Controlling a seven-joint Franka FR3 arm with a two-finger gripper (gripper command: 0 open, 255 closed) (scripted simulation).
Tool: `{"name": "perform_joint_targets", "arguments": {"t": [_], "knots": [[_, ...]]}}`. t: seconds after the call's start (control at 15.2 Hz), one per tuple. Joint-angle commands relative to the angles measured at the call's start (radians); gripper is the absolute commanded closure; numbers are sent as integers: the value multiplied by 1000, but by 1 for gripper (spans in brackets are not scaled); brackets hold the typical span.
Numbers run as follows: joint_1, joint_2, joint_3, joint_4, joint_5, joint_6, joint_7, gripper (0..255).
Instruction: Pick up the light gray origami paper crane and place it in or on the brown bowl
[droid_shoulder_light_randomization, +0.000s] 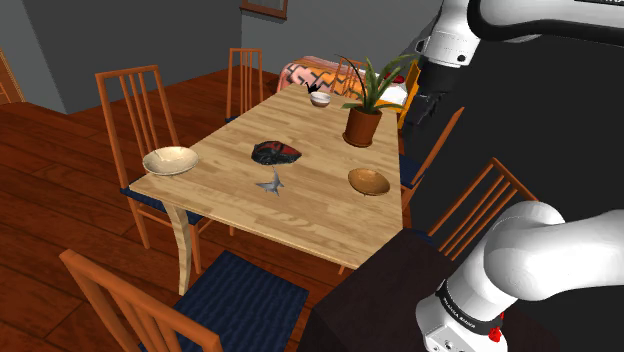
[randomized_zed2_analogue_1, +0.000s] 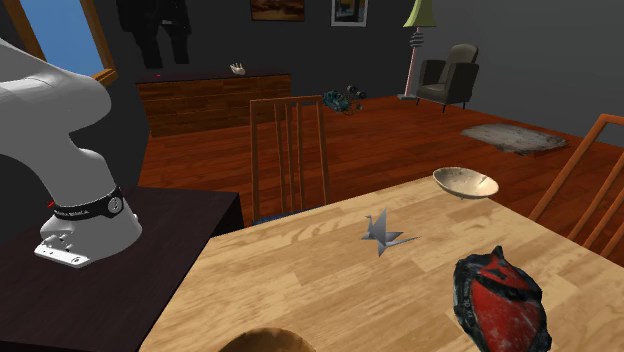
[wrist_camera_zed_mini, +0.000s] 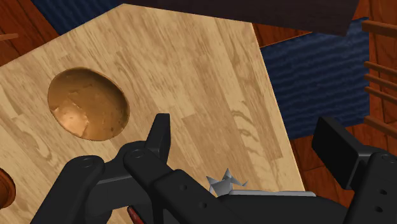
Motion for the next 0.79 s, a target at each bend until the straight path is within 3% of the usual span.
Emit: {"name": "perform_joint_targets", "arguments": {"t": [0.0,0.73], "knots": [[0,0,0,0,0,0,0,0],[8,373,100,45,6,303,174,0]]}}
